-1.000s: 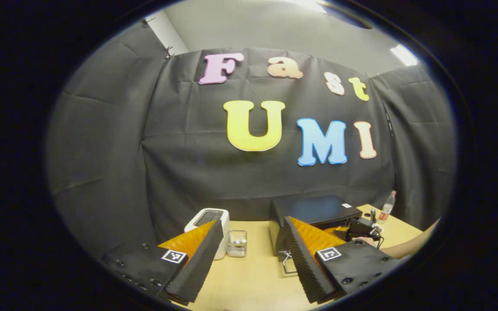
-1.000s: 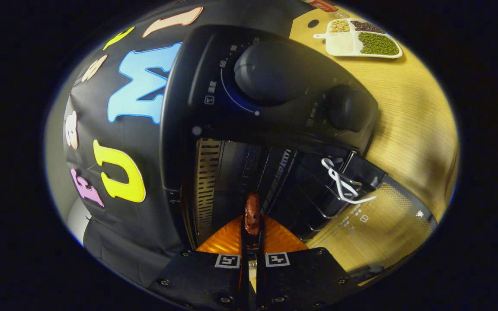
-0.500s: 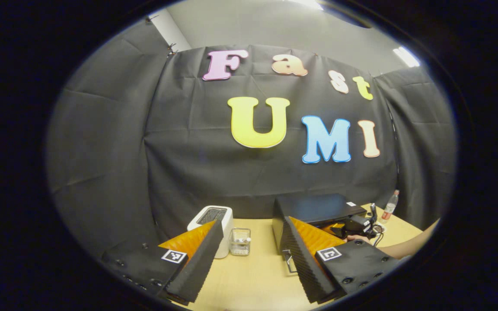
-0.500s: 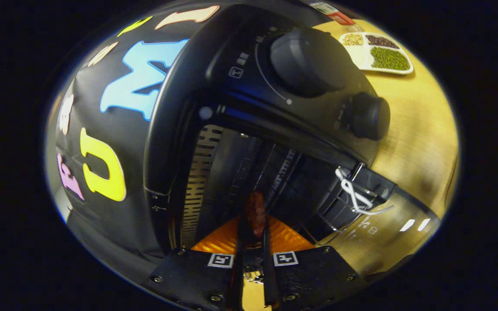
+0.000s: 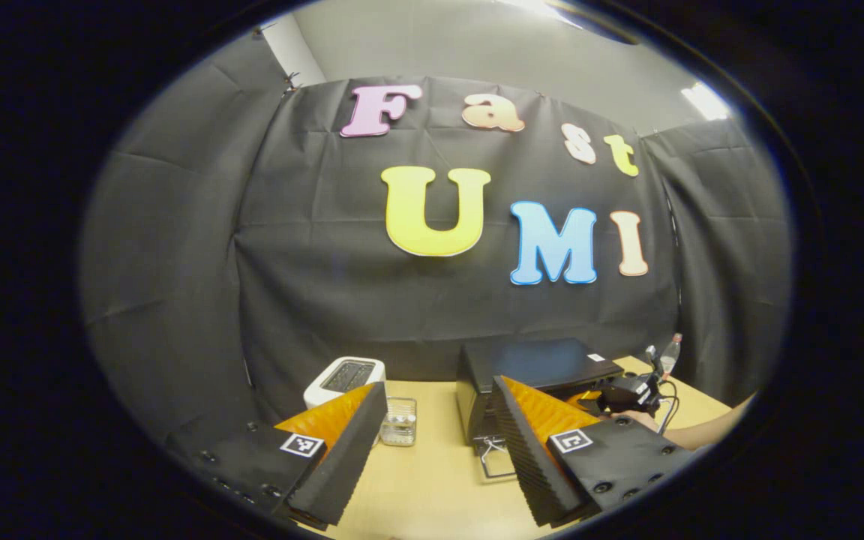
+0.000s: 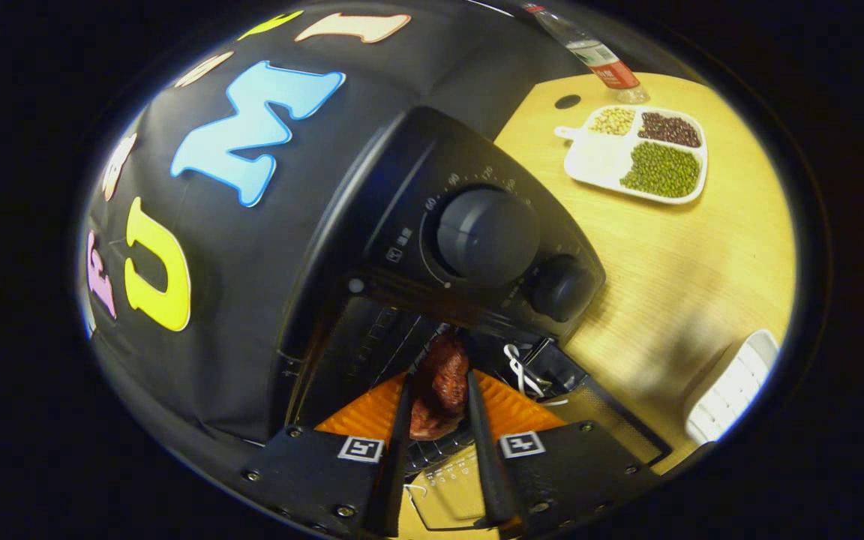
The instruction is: Open the electric oven with the left hand, put the food in, and close the electric oven.
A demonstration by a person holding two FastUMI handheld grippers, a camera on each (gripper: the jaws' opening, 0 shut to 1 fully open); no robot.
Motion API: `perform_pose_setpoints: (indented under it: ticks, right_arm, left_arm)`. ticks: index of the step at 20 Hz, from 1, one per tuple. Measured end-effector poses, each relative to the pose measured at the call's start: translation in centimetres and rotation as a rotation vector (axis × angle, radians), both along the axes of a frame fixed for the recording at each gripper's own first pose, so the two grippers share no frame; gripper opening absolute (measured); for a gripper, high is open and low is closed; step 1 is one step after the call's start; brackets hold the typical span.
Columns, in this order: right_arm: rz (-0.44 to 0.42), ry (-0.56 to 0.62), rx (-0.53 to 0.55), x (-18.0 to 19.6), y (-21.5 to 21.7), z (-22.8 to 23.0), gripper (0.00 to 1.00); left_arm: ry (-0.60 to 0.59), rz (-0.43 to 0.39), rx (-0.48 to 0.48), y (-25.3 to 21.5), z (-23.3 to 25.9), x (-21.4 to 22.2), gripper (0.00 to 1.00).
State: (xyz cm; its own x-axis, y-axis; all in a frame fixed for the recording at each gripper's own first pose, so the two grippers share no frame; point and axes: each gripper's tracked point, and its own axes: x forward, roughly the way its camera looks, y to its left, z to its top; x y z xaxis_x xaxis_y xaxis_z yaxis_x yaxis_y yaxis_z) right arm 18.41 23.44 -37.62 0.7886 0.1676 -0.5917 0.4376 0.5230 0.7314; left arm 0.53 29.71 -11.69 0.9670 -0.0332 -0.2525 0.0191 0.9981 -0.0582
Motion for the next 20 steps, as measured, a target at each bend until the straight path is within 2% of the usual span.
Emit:
perform_pose_setpoints:
  ticks: [1, 2, 4, 5, 6, 8, 9, 10, 11, 13, 20]
  right_arm:
    - [0.019, -0.014, -0.023, -0.3, -0.4, 0.2, 0.45]
    - [0.036, -0.008, -0.028, -0.7, -0.1, 0.2, 0.53]
    - [0.046, -0.005, -0.055, -1.5, -0.9, 0.8, 0.60]
    - [0.050, -0.009, -0.077, -2.0, -1.5, 1.1, 0.60]
    - [0.056, -0.015, -0.099, -2.6, -2.1, 1.5, 0.60]
    - [0.078, -0.029, -0.163, -4.1, -3.4, 2.7, 0.60]
    - [0.087, -0.042, -0.204, -4.7, -4.4, 3.6, 0.60]
    - [0.097, -0.055, -0.244, -5.3, -5.3, 4.4, 0.60]
    - [0.110, -0.071, -0.289, -5.9, -6.2, 5.3, 0.60]
    - [0.136, -0.102, -0.380, -7.1, -8.4, 7.4, 0.60]
    - [0.168, -0.244, -0.662, -9.3, -15.7, 16.6, 0.60]
  left_arm:
    - [0.001, -0.008, -0.005, -0.5, -0.1, 0.2, 0.98]
    - [0.004, -0.018, -0.008, -1.1, -0.3, 0.4, 0.98]
    - [0.004, -0.037, -0.008, -2.2, -0.5, 0.7, 0.98]
    - [0.004, -0.049, -0.010, -3.1, -0.6, 0.8, 0.98]
    - [0.003, -0.065, -0.009, -3.9, -0.6, 1.0, 0.94]
    - [0.005, -0.092, 0.006, -5.4, -1.2, 1.1, 0.94]
    - [0.008, -0.105, 0.007, -6.3, -1.5, 1.2, 0.98]
    - [0.009, -0.117, 0.006, -7.0, -1.7, 1.3, 0.98]
    - [0.011, -0.125, 0.007, -7.8, -2.0, 1.4, 0.94]
    - [0.022, -0.136, 0.004, -9.3, -2.8, 1.6, 0.98]
    - [0.080, -0.189, -0.015, -15.3, -6.2, 2.1, 0.98]
